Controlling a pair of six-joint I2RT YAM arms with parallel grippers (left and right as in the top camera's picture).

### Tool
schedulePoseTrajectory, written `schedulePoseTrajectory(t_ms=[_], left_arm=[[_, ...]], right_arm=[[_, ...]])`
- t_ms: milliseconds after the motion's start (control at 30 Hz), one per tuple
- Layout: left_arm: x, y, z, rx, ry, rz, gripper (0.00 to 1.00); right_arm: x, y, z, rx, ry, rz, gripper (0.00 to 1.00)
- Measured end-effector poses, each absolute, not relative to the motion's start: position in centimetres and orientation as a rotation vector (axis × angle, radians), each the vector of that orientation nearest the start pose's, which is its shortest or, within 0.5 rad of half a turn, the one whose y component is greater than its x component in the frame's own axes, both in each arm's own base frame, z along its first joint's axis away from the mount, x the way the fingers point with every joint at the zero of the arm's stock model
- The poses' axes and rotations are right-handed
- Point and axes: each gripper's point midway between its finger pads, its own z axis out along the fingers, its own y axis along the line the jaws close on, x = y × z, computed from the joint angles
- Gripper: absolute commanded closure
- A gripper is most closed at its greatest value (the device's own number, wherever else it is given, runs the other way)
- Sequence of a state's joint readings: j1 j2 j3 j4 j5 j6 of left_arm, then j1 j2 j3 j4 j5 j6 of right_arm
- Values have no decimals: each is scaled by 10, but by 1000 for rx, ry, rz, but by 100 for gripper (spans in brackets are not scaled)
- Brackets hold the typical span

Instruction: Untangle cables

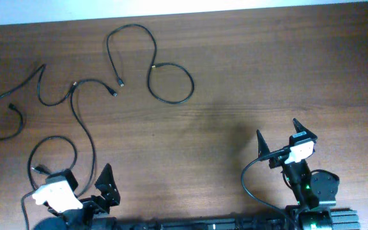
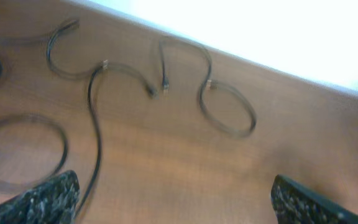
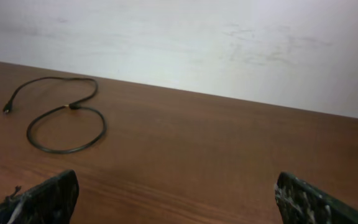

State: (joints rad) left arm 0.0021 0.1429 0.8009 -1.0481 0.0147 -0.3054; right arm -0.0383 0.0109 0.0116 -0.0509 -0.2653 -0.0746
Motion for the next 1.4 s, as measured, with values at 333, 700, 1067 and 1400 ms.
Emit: schedulePoseTrajectory(t_ms=[333, 700, 1067, 1400], left_arm=[[246, 1, 173, -182, 1591, -170, 1], [246, -1, 157, -36, 1648, -33, 1], [246, -1, 157, -36, 1648, -33, 1], [246, -1, 157, -36, 1648, -33, 1]], right_arm=[[242, 35, 164, -230, 1604, 126, 1], [242, 35, 164, -230, 1604, 126, 1], [246, 7, 161, 63, 1635, 149, 1], [246, 2, 160, 131, 1635, 167, 1]])
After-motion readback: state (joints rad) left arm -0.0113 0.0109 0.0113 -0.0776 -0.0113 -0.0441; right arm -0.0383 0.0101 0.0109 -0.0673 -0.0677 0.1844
